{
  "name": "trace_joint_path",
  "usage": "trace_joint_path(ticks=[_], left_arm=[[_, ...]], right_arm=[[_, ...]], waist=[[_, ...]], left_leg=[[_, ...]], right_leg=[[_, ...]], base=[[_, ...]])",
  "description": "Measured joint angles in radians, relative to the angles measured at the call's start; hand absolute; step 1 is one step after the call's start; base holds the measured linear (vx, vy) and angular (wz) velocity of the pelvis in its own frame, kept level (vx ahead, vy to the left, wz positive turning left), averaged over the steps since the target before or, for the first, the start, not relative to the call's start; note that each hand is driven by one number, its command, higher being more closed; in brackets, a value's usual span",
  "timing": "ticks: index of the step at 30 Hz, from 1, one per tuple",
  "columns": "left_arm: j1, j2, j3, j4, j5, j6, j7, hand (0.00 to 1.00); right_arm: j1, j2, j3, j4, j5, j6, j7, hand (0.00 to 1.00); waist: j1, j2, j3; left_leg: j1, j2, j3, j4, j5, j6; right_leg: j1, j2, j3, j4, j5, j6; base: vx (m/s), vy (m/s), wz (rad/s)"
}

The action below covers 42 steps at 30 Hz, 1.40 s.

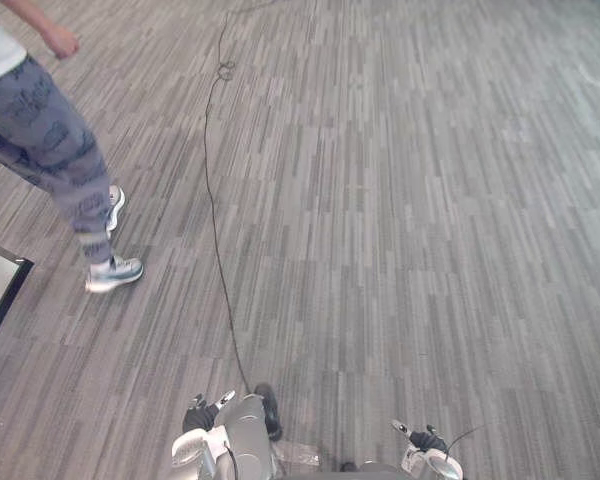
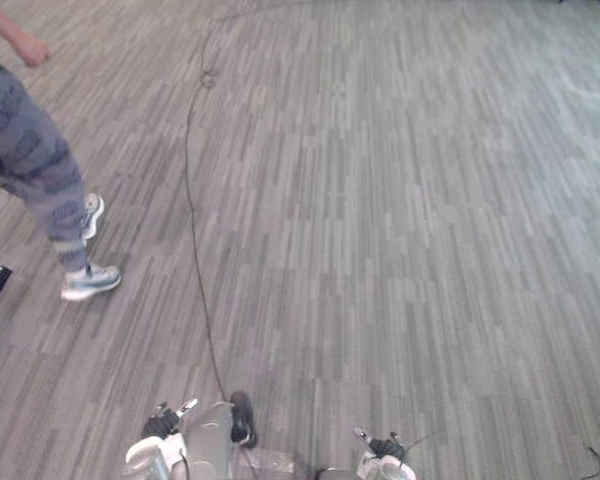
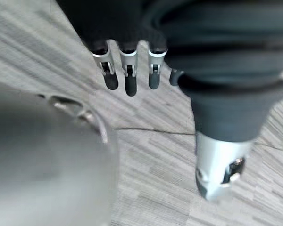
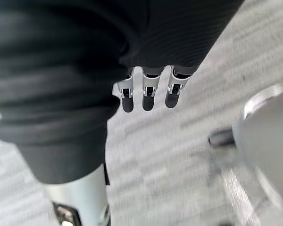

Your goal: Pick up cushions and gather them together orderly.

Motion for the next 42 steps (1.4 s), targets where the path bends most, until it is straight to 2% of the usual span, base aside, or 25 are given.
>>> trace_joint_path(ticks=[2,4,5,7,11,14,15,16,17,18,19,20,21,22,23,25,28,30,32,33,34,36,37,39,42], left_arm=[[-0.002,0.016,-0.034,0.014,0.005,0.005,0.004,0.00],[-0.009,0.039,-0.088,0.033,0.032,0.013,0.003,0.00],[-0.011,0.049,-0.108,0.049,0.053,0.026,0.005,0.00],[-0.018,0.047,-0.110,0.052,0.060,0.031,0.008,0.00],[-0.049,0.036,-0.120,0.100,0.059,0.030,0.015,0.00],[-0.076,0.026,-0.148,0.112,0.061,0.028,0.017,0.00],[-0.074,0.026,-0.149,0.112,0.061,0.027,0.018,0.00],[-0.063,0.025,-0.146,0.117,0.064,0.026,0.017,0.00],[-0.061,0.011,-0.144,0.119,0.082,0.027,0.018,0.00],[-0.059,0.006,-0.144,0.118,0.086,0.027,0.017,0.00],[-0.052,-0.014,-0.118,0.117,0.099,0.027,0.017,0.00],[-0.043,-0.019,-0.092,0.116,0.099,0.028,0.018,0.00],[-0.034,-0.023,-0.080,0.116,0.099,0.028,0.017,0.00],[-0.014,-0.019,-0.063,0.092,0.098,0.029,0.016,0.00],[-0.014,-0.015,-0.063,0.084,0.099,0.029,0.015,0.00],[-0.015,-0.009,-0.050,0.054,0.096,0.026,0.014,0.00],[-0.013,-0.012,-0.031,-0.003,0.073,0.012,0.014,0.00],[-0.012,-0.016,-0.026,-0.014,0.055,0.003,0.015,0.00],[-0.009,-0.030,-0.024,-0.032,0.041,0.000,0.018,0.00],[-0.006,-0.025,-0.021,-0.035,0.038,-0.002,0.019,0.00],[-0.003,-0.018,-0.020,-0.036,0.039,-0.001,0.017,0.00],[-0.006,0.012,-0.001,-0.034,0.040,0.003,0.018,0.00],[-0.007,0.017,-0.004,-0.032,0.040,0.004,0.018,0.00],[-0.026,0.045,-0.056,0.023,0.048,0.019,0.020,0.00],[-0.033,0.047,-0.094,0.047,0.060,0.028,0.021,0.00]], right_arm=[[0.005,0.007,-0.006,0.001,-0.001,0.001,0.000,0.00],[0.008,0.006,-0.003,-0.013,-0.001,-0.001,0.005,0.00],[0.013,0.006,0.001,-0.039,-0.002,-0.001,0.009,0.00],[0.015,0.006,0.003,-0.053,-0.002,-0.002,0.011,0.00],[0.004,-0.009,-0.005,-0.084,-0.002,-0.020,0.012,0.00],[-0.007,-0.041,-0.007,-0.052,-0.003,-0.009,0.010,0.00],[-0.006,-0.043,-0.007,-0.044,-0.003,-0.009,0.010,0.00],[-0.001,-0.050,-0.010,-0.031,0.001,-0.007,0.013,0.00],[-0.025,-0.069,-0.014,-0.035,-0.014,-0.007,0.017,0.00],[-0.032,-0.071,-0.015,-0.035,-0.023,-0.008,0.019,0.00],[-0.044,-0.076,-0.044,-0.040,-0.039,-0.011,0.025,0.00],[-0.044,-0.081,-0.045,-0.041,-0.039,-0.010,0.026,0.00],[-0.044,-0.082,-0.044,-0.040,-0.039,-0.010,0.025,0.00],[-0.044,-0.074,-0.031,-0.038,-0.039,-0.010,0.021,0.00],[-0.044,-0.071,-0.024,-0.038,-0.039,-0.010,0.020,0.00],[-0.040,-0.060,0.000,-0.037,-0.037,-0.008,0.019,0.00],[-0.042,-0.040,0.046,-0.035,-0.035,0.004,0.019,0.00],[-0.049,-0.024,0.072,-0.034,-0.036,0.011,0.018,0.00],[-0.044,-0.013,0.085,-0.026,-0.037,0.011,0.017,0.00],[-0.040,0.006,0.084,-0.005,-0.038,0.014,0.016,0.00],[-0.035,0.005,0.094,0.013,-0.038,0.022,0.018,0.00],[-0.016,0.014,0.057,0.005,-0.041,0.017,0.015,0.00],[-0.015,0.014,0.051,0.005,-0.041,0.017,0.015,0.00],[0.001,0.007,0.036,0.003,-0.042,0.009,0.020,0.00],[0.005,0.006,0.039,-0.034,-0.043,0.006,0.025,0.00]], waist=[[0.013,-0.020,0.003],[0.011,-0.023,0.007],[0.004,-0.020,0.011],[-0.011,-0.025,0.009],[-0.045,-0.012,0.018],[-0.059,0.009,0.033],[-0.061,0.009,0.034],[-0.069,0.003,0.033],[-0.079,0.050,0.043],[-0.080,0.061,0.043],[-0.084,0.103,0.054],[-0.083,0.121,0.062],[-0.079,0.127,0.064],[-0.069,0.130,0.066],[-0.066,0.125,0.069],[-0.059,0.100,0.073],[-0.024,0.068,0.077],[-0.010,0.069,0.074],[0.024,0.067,0.068],[0.043,0.043,0.052],[0.050,0.017,0.023],[0.042,-0.060,0.001],[0.042,-0.065,0.000],[0.023,-0.055,0.018],[0.004,-0.046,0.023]], left_leg=[[0.091,-0.020,0.019,0.007,-0.071,0.001],[0.192,-0.036,0.020,-0.013,-0.120,-0.007],[0.275,-0.046,0.017,-0.045,-0.139,-0.014],[0.371,-0.055,0.014,-0.126,-0.141,-0.018],[0.540,-0.056,0.014,-0.284,-0.144,-0.059],[0.645,-0.070,-0.023,-0.371,-0.136,-0.102],[0.660,-0.074,-0.030,-0.379,-0.138,-0.112],[0.711,-0.088,-0.062,-0.396,-0.149,-0.135],[0.742,-0.053,-0.076,-0.387,-0.139,-0.166],[0.738,-0.041,-0.083,-0.357,-0.131,-0.178],[0.666,0.043,-0.136,-0.091,-0.097,-0.209],[0.607,0.090,-0.170,0.094,-0.037,-0.184],[0.568,0.114,-0.189,0.190,0.004,-0.162],[0.414,0.197,-0.217,0.513,0.001,-0.165],[0.382,0.206,-0.214,0.551,-0.009,-0.166],[0.268,0.215,-0.194,0.590,-0.048,-0.148],[0.086,0.172,-0.091,0.326,-0.083,-0.103],[0.021,0.118,-0.090,0.103,-0.052,-0.097],[0.002,0.079,-0.103,-0.132,0.026,-0.140],[0.008,0.045,-0.149,-0.137,0.136,-0.119],[0.008,0.019,-0.172,-0.111,0.158,-0.095],[0.035,0.003,-0.117,-0.006,0.062,-0.033],[0.043,0.002,-0.113,0.001,0.052,-0.030],[0.225,-0.002,-0.073,-0.029,-0.047,-0.038],[0.396,0.001,-0.018,-0.098,-0.099,-0.049]], right_leg=[[-0.047,-0.047,0.020,0.247,0.018,0.031],[-0.171,-0.085,0.050,0.598,0.138,0.061],[-0.273,-0.100,0.048,0.841,0.149,0.050],[-0.376,-0.103,-0.015,0.963,0.117,0.005],[-0.566,-0.063,-0.244,0.583,0.060,-0.052],[-0.568,0.039,-0.282,0.120,0.207,-0.085],[-0.567,0.050,-0.274,0.089,0.228,-0.091],[-0.562,0.064,-0.226,0.068,0.318,-0.187],[-0.579,0.073,-0.226,0.199,0.264,-0.215],[-0.583,0.077,-0.229,0.231,0.238,-0.221],[-0.537,0.103,-0.253,0.287,0.135,-0.218],[-0.499,0.130,-0.254,0.289,0.103,-0.221],[-0.479,0.143,-0.247,0.287,0.089,-0.223],[-0.389,0.193,-0.233,0.264,0.043,-0.241],[-0.362,0.199,-0.229,0.255,0.033,-0.242],[-0.269,0.208,-0.210,0.193,0.010,-0.234],[-0.102,0.210,-0.155,0.048,-0.010,-0.202],[-0.035,0.204,-0.103,-0.001,-0.036,-0.181],[0.001,0.190,-0.046,-0.005,-0.075,-0.141],[0.030,0.169,0.005,-0.007,-0.105,-0.121],[0.038,0.145,0.041,0.000,-0.106,-0.111],[0.007,0.069,0.065,0.147,-0.059,-0.022],[-0.004,0.062,0.067,0.180,-0.051,-0.015],[-0.208,-0.006,0.074,0.766,0.131,0.037],[-0.338,-0.051,-0.008,0.983,0.087,-0.033]], base=[[0.58,0.349,-0.14],[0.53,0.269,-0.06],[0.44,0.117,0.14],[0.43,0.076,0.13],[0.46,0.021,0.06],[0.59,-0.075,0.45],[0.50,-0.116,0.48],[0.62,-0.157,0.44],[0.73,-0.213,0.39],[0.86,-0.312,0.14],[0.61,-0.266,0.01],[0.61,-0.245,-0.07],[0.59,-0.122,-0.41],[0.58,-0.096,-0.41],[0.70,-0.102,-0.37],[0.51,-0.084,-0.10],[0.56,-0.013,-0.29],[0.62,0.140,-0.65],[0.51,0.213,-1.06],[0.51,0.233,-0.98],[0.88,0.351,-1.07],[0.90,0.351,-0.59],[0.66,0.278,-0.49],[0.57,0.209,-0.52],[0.46,0.075,-0.48]])
